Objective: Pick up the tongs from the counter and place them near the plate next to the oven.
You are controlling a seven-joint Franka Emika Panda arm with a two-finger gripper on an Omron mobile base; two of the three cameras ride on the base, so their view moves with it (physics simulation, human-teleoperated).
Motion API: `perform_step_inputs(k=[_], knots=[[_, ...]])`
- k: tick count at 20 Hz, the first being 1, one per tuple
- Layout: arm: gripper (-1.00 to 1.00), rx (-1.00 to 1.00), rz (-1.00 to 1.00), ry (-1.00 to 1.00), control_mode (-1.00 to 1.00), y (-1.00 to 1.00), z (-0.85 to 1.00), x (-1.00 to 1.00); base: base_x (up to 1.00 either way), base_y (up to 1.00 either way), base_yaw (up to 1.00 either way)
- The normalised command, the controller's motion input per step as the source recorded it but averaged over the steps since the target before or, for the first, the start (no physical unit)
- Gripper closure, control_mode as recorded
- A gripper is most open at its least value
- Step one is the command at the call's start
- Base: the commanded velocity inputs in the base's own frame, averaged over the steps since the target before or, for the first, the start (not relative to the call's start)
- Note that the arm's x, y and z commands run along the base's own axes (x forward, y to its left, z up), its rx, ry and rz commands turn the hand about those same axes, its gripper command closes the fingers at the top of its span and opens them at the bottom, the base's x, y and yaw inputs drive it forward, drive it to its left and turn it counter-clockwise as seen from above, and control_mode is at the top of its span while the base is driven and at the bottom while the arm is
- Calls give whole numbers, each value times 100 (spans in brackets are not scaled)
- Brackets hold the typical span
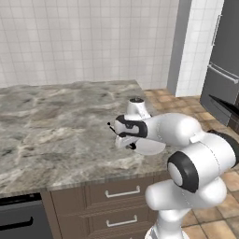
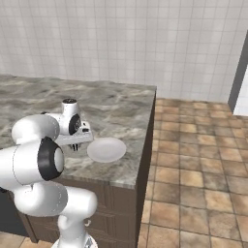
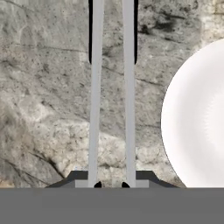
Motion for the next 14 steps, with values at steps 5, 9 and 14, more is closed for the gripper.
perform_step_inputs(k=[5,9,14], knots=[[100,1,-4,2,-100,0,-7,0,0,0,0],[100,-13,-1,9,-100,4,-3,0,0,0,0],[100,-12,-2,2,-100,10,-51,0,0,0,0]])
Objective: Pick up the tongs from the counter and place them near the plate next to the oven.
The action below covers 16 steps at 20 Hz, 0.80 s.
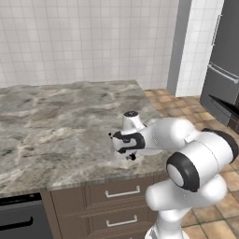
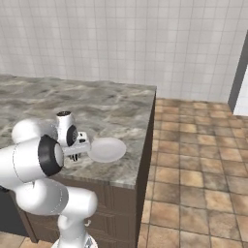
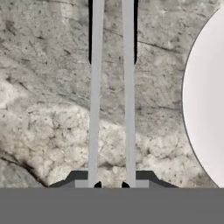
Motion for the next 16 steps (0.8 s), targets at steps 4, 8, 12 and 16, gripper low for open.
perform_step_inputs(k=[4,8,12,16], knots=[[100,0,-2,0,-100,2,-58,0,0,0,0],[100,0,-5,-1,-100,0,-13,0,0,0,0],[100,0,-10,0,-100,-1,0,8,0,0,0],[100,0,-13,0,-100,-1,0,11,0,0,0]])
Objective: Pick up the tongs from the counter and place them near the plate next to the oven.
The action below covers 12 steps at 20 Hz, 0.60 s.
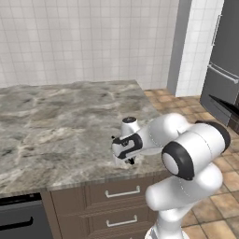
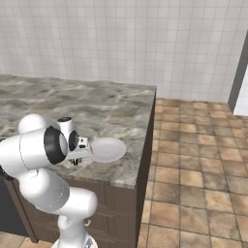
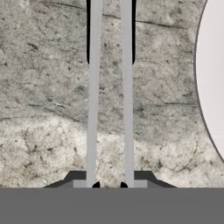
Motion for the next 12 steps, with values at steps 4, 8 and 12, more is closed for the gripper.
perform_step_inputs(k=[4,8,12], knots=[[100,0,-4,0,-100,0,0,14,0,0,0],[100,0,-5,0,-100,-3,-1,32,0,0,0],[100,0,-5,0,-100,-8,-2,12,0,0,0]])
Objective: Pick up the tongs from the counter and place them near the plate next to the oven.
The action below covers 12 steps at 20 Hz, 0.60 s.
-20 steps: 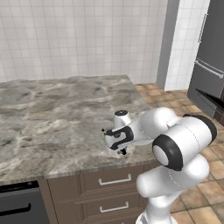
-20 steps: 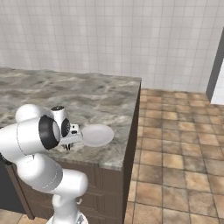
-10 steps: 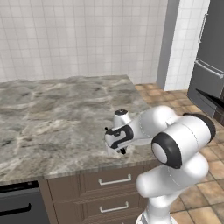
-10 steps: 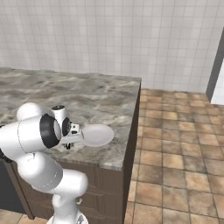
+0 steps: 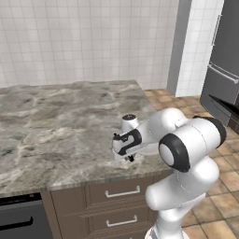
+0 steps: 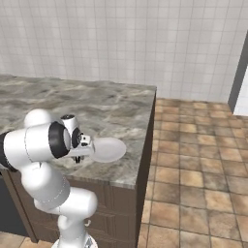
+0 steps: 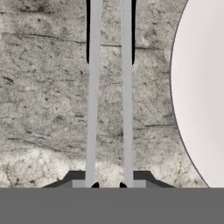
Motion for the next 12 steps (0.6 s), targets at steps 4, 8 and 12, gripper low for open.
perform_step_inputs(k=[4,8,12], knots=[[100,0,0,0,-100,0,0,0,0,0,0],[-100,0,0,0,-100,0,0,0,0,0,0],[-100,0,0,0,-100,0,0,0,0,0,0]])
